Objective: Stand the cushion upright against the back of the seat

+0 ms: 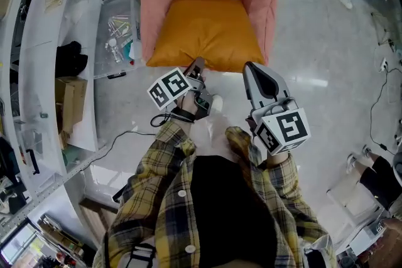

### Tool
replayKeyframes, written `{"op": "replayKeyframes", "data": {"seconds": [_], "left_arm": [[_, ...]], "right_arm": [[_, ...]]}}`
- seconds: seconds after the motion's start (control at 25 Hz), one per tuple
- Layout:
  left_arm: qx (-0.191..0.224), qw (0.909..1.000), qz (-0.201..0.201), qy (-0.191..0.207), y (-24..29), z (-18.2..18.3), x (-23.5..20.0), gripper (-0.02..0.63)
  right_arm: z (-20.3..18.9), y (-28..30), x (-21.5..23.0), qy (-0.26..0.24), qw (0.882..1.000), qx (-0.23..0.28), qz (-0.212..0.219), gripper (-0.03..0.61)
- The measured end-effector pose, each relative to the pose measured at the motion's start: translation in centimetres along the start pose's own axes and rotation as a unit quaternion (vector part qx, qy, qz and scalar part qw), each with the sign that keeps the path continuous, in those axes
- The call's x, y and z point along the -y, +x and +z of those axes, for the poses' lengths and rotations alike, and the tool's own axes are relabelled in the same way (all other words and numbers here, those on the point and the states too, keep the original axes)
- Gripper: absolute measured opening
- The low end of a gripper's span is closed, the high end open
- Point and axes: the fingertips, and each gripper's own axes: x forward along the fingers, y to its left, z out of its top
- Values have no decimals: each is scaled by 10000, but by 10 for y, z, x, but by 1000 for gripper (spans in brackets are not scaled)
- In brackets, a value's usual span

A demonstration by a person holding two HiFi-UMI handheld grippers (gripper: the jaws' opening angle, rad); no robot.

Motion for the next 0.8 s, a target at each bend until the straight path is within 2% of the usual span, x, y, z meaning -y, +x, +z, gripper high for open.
{"op": "replayKeyframes", "data": {"seconds": [0.48,0.8], "left_arm": [[423,9964,-604,418,37,84,79,17],[398,9927,-917,668,85,152,131,17]], "right_arm": [[21,25,19,-95,9999,75,35,17],[51,73,46,-175,9998,104,-49,17]]}}
